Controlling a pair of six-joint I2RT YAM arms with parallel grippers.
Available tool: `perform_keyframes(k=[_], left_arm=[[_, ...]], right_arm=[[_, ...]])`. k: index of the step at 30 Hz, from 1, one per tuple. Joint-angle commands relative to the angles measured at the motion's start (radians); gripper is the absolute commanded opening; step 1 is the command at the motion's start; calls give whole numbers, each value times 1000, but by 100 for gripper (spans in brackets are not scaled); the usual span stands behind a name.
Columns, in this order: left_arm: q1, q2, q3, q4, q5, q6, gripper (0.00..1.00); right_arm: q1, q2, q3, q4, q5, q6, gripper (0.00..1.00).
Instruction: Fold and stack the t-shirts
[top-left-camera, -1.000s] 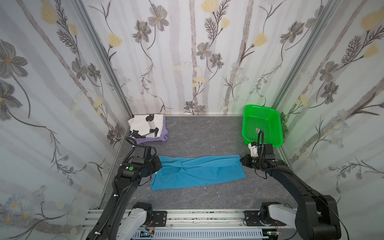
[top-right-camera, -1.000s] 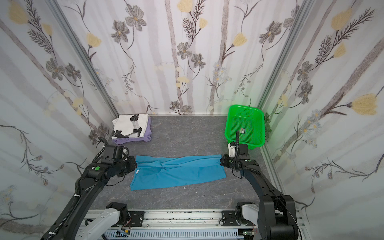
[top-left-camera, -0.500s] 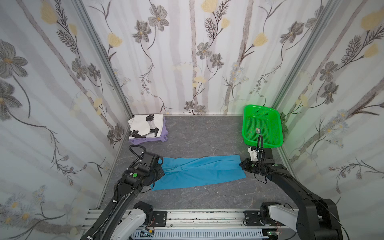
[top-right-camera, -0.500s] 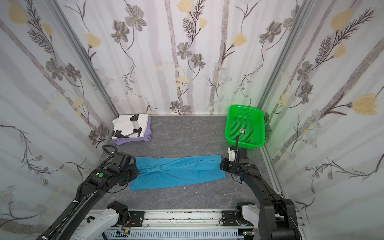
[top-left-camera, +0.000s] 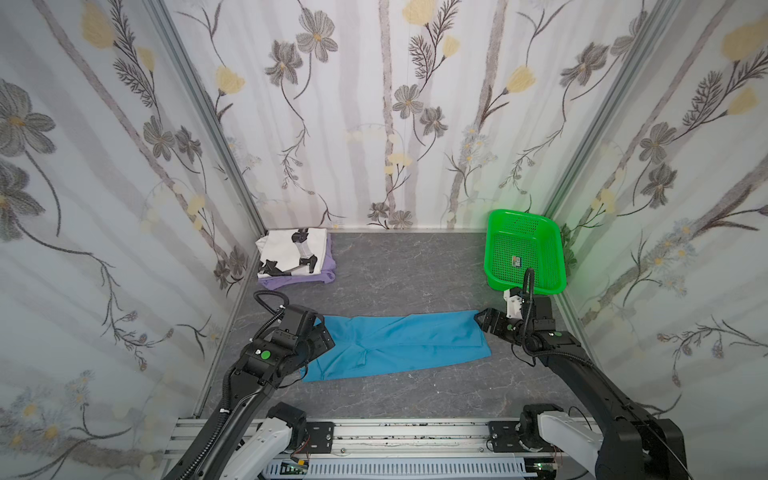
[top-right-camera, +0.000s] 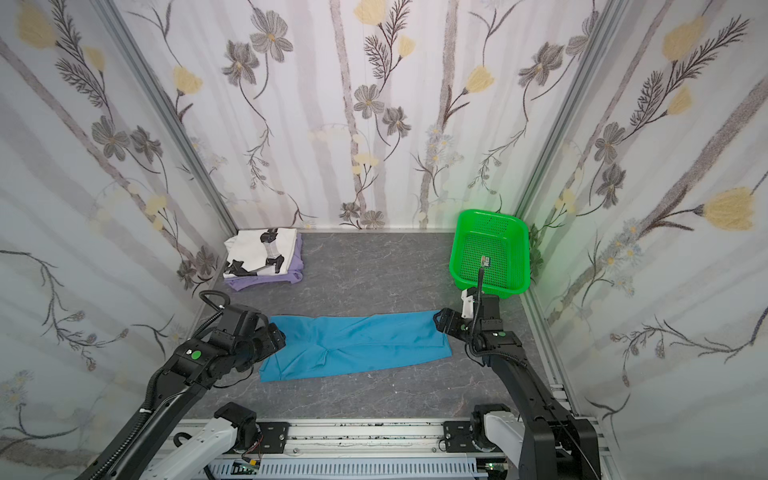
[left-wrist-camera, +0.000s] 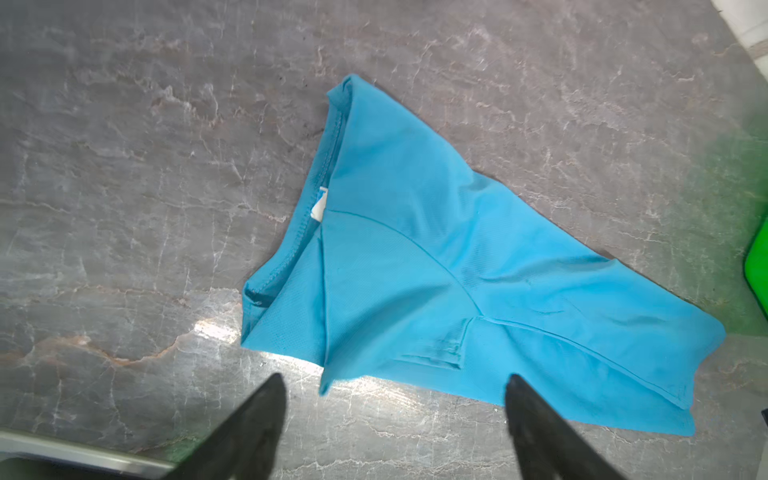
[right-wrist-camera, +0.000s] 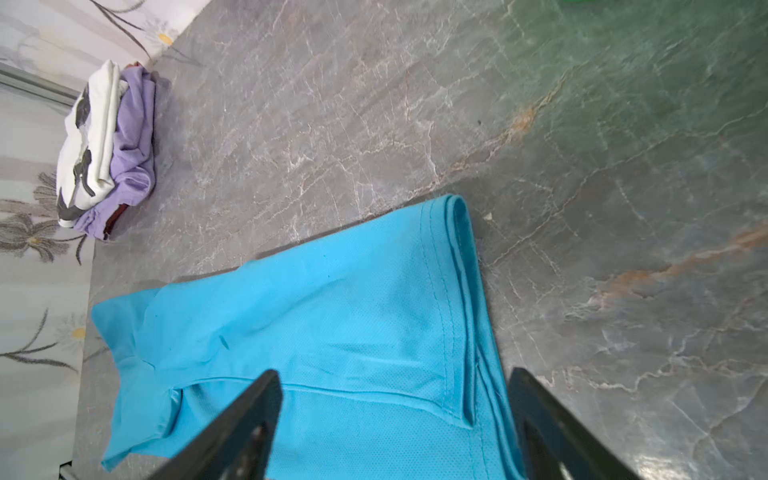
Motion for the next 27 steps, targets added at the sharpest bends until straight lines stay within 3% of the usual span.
perform_keyframes(k=[1, 8, 13, 18, 24, 27], left_arm=[[-1, 27, 27, 30, -21, 52, 100], [1, 197, 19, 215, 189, 107, 100], [1, 257, -26, 290, 214, 88, 100], [6, 333, -47, 384, 236, 72, 100], [57, 457, -31, 484, 276, 83, 100], [87, 479, -29, 504, 273, 90, 100]], right_arm=[[6, 11, 24, 2, 11, -9, 86], [53, 89, 6, 21, 0, -17, 85], [130, 117, -10, 58, 44, 27, 82], [141, 147, -38, 87, 116, 73, 77], [143, 175, -45, 128, 93, 101, 74], [144, 186, -56, 124, 98, 97, 66]])
